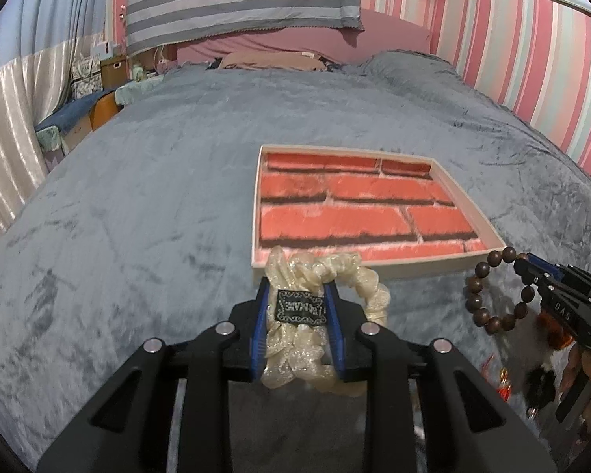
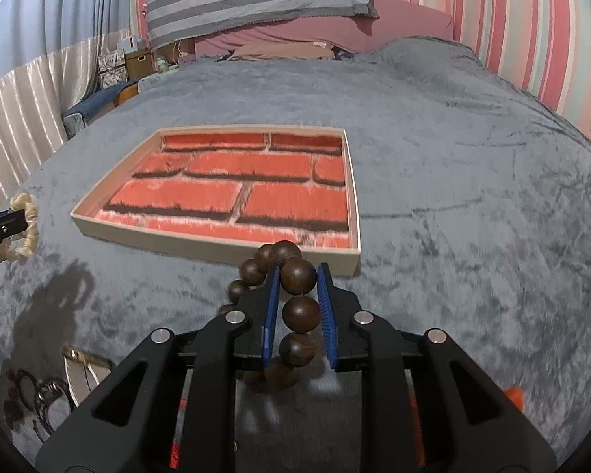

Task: Organize jewelry
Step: 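Carry the cream scrunchie and bead bracelet with both tools over the brick-lined tray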

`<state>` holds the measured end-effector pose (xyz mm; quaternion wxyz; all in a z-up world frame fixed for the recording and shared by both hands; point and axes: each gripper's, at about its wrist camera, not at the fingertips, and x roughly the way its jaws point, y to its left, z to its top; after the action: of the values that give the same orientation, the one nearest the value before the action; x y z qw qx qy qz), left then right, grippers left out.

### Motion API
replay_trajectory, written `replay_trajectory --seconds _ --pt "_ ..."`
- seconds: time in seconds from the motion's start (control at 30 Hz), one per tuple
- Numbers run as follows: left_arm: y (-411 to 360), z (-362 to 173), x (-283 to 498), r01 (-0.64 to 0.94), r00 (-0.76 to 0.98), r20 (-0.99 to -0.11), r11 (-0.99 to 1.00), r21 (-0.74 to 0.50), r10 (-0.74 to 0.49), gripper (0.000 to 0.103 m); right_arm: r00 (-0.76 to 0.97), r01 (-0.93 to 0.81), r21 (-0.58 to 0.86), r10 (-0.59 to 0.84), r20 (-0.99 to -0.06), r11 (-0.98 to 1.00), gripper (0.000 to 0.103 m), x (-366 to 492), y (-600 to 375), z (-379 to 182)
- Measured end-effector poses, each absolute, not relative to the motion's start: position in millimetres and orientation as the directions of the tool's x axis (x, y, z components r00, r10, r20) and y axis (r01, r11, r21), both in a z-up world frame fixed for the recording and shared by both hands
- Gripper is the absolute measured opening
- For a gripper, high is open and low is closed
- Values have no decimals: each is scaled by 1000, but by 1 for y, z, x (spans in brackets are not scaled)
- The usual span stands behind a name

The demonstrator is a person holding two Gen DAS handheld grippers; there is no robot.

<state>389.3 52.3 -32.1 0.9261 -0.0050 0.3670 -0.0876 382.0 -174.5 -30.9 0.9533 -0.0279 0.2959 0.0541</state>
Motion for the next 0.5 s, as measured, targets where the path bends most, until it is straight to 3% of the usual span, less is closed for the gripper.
replay_trajectory --seconds 0.5 --pt "9 -12 471 197 734 -653 979 -58 -187 27 856 -120 -2 102 -506 993 20 451 -162 24"
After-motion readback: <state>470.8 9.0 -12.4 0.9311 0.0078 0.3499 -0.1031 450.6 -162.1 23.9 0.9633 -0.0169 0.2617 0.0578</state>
